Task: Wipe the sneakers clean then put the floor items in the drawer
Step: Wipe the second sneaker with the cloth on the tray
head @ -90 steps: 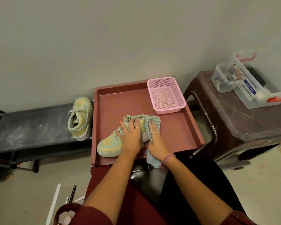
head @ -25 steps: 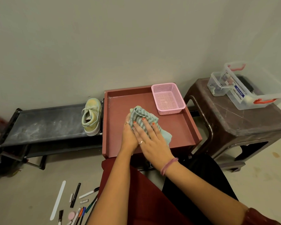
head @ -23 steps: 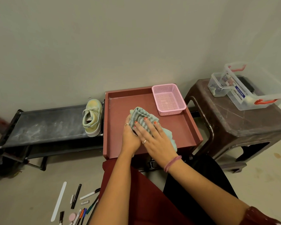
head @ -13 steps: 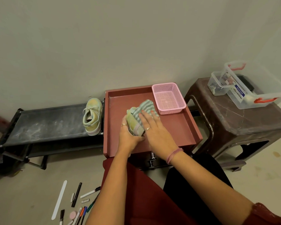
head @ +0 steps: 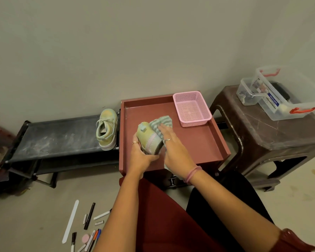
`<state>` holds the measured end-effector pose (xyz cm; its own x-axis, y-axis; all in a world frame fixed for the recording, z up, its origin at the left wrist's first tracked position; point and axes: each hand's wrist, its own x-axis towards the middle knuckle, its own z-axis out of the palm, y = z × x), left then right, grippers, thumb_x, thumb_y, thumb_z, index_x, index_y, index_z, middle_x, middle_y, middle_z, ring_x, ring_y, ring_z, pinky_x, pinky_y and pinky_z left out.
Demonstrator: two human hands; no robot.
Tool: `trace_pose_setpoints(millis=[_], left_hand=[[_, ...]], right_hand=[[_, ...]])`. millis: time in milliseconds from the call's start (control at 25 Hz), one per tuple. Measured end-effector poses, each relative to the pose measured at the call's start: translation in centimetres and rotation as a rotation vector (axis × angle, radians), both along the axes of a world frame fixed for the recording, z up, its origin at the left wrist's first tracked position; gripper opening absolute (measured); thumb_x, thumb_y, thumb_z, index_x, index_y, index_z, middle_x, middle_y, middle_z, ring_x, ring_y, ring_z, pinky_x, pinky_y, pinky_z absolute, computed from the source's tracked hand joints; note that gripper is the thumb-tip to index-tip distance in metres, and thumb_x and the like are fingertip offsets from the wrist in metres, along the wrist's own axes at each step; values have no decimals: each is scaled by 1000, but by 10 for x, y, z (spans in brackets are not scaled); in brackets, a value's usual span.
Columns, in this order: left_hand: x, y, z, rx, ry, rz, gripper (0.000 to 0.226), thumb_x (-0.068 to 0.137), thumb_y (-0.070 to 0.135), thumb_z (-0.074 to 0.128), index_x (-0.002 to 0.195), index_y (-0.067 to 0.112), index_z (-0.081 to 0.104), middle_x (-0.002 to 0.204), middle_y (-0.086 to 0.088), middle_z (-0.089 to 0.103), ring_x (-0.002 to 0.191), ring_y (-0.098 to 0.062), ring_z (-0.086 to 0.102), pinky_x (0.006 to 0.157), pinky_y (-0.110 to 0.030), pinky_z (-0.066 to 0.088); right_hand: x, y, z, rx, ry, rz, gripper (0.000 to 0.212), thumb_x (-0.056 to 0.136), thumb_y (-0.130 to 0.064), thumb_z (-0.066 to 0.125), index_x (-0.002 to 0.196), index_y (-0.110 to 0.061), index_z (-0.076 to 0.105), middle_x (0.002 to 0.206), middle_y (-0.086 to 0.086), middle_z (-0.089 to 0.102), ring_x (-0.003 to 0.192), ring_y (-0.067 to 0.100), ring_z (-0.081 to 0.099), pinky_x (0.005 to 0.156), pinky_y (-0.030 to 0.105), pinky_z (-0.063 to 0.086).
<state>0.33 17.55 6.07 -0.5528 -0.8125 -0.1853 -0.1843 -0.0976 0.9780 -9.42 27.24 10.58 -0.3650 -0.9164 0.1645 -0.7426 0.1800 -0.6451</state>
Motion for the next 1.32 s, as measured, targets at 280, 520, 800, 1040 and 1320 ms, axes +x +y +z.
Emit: trace_pose_setpoints(millis=[280, 520, 800, 1040, 1320], left_hand=[[-2, 6, 9, 14, 34, -16, 86, 72, -16, 70, 133, 33, 36, 120, 1, 63, 103, -8, 65, 78, -26, 57], [-2, 2, 0, 6, -3, -11, 104, 57, -21, 75, 140, 25, 32, 111, 9, 62, 93, -2, 66, 83, -47, 57], [-2, 7, 9, -100, -20, 10, 43, 92, 8, 60, 132, 13, 46, 110, 3, 68, 96, -3, 66, 74, -9, 49], [-2, 11, 12, -31, 41, 32, 64, 82, 1, 71, 135, 22, 41, 109, 13, 64, 91, 10, 64, 67, -10, 50], [1, -5, 0, -6, 40, -35, 100, 58, -20, 76, 137, 26, 36, 119, 6, 62, 102, -3, 64, 83, -32, 56]], right_hand=[[6, 3, -35, -53, 910, 97, 48, 94, -14, 27, 140, -16, 37, 146, 1, 43, 131, 37, 41, 108, 49, 35], [-28, -11, -1, 107, 226, 75, 73, 77, 7, 44, 143, -23, 32, 145, 1, 35, 128, 28, 41, 106, 43, 38], [32, 14, -51, 60, 961, 144, 54, 93, -13, 20, 145, -5, 30, 151, 6, 34, 141, 37, 17, 117, 47, 9], [10, 2, -45, -30, 1053, 29, 51, 93, -17, 28, 144, -15, 30, 150, -1, 23, 140, 30, 20, 116, 43, 8], [-5, -27, 7, 131, 401, 31, 64, 86, -7, 45, 147, -18, 27, 152, 1, 31, 136, 31, 31, 114, 43, 26]])
